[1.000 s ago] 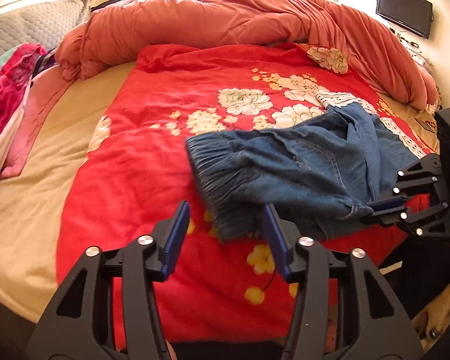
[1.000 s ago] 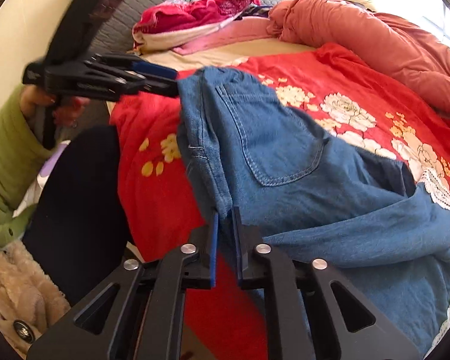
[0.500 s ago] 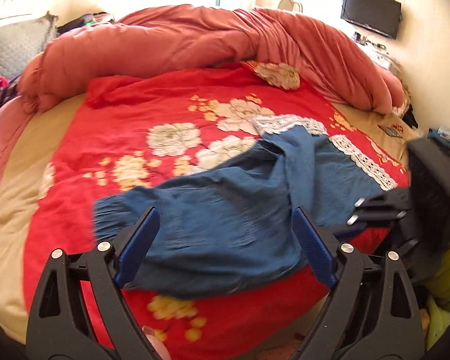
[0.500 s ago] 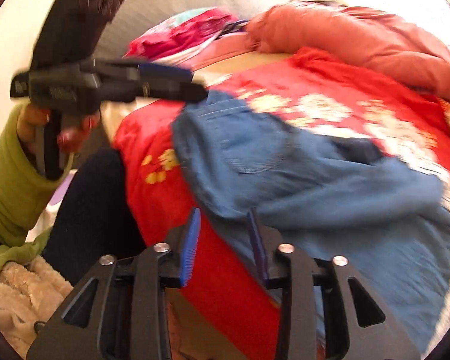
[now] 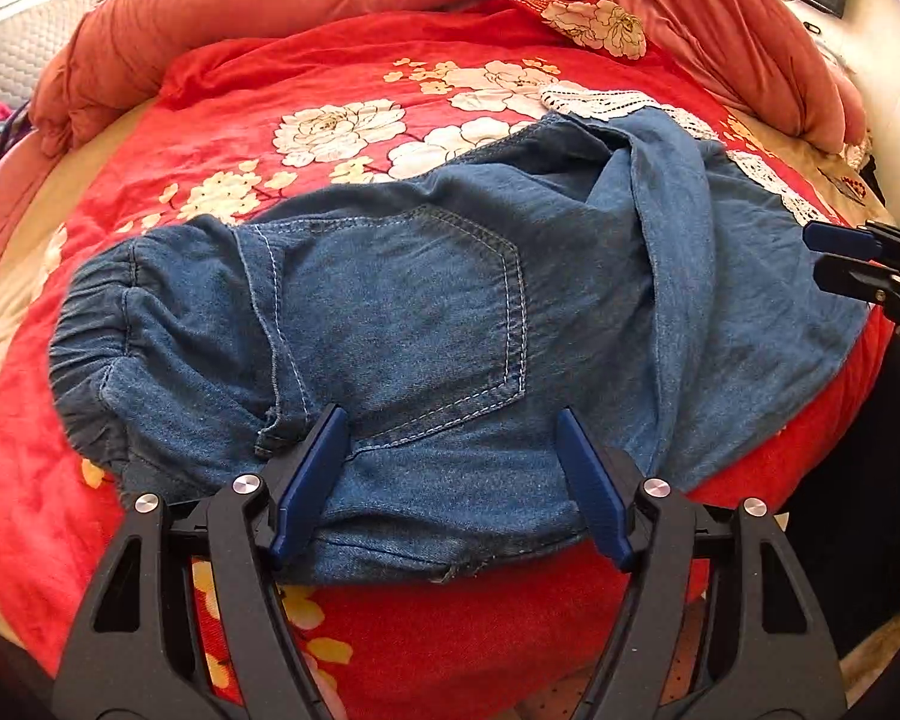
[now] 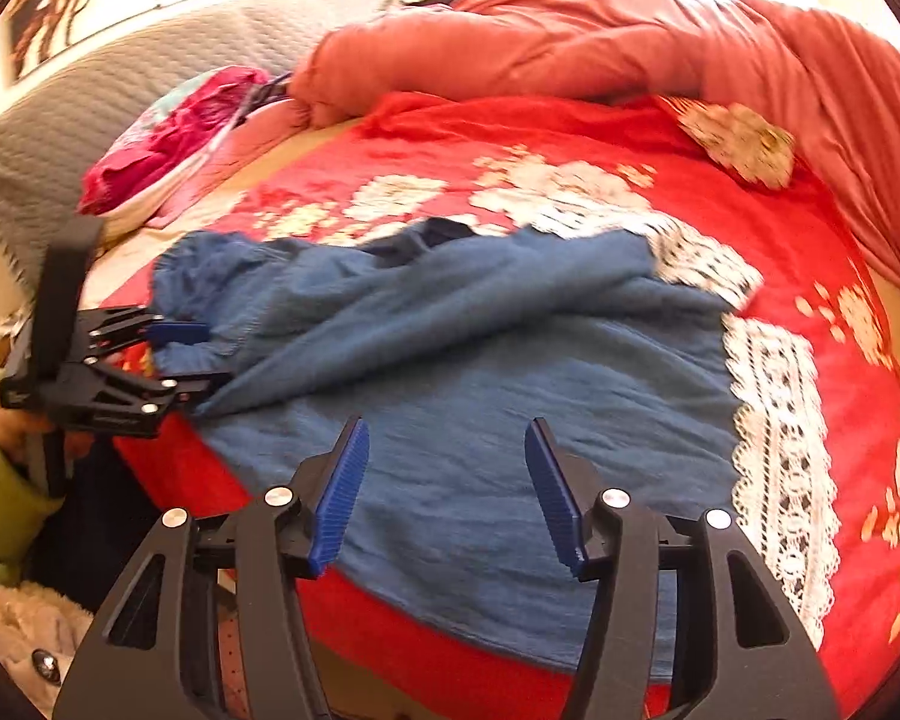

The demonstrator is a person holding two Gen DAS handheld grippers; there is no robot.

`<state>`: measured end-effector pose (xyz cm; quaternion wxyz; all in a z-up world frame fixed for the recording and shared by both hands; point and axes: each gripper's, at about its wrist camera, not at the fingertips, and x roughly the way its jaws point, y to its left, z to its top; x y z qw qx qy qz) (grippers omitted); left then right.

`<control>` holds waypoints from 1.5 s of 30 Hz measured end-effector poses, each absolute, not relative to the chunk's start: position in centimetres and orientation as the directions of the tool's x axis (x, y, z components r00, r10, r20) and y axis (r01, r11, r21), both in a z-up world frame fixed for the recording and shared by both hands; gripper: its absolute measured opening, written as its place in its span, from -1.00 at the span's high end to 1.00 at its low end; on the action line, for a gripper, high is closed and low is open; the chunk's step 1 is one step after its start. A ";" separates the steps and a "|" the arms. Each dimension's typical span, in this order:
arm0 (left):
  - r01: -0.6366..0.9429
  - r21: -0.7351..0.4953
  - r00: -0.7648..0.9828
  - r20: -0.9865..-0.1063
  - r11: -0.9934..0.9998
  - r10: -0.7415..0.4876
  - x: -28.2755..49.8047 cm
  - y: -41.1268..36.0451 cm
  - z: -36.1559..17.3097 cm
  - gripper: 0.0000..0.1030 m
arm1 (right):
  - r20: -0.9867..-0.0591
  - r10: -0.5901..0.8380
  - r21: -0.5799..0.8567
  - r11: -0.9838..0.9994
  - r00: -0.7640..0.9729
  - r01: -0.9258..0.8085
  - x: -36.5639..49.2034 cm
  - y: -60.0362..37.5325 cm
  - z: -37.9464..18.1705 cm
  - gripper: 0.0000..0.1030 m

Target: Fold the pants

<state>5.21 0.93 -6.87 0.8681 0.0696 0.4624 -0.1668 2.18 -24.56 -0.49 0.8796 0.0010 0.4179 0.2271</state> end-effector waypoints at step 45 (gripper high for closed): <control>0.446 -0.310 0.413 -0.761 0.840 -0.500 10.9 -7.7 -6.8 -0.18 | -0.873 0.131 -0.003 0.961 0.469 -0.275 26.1 -19.3 -3.2 -0.70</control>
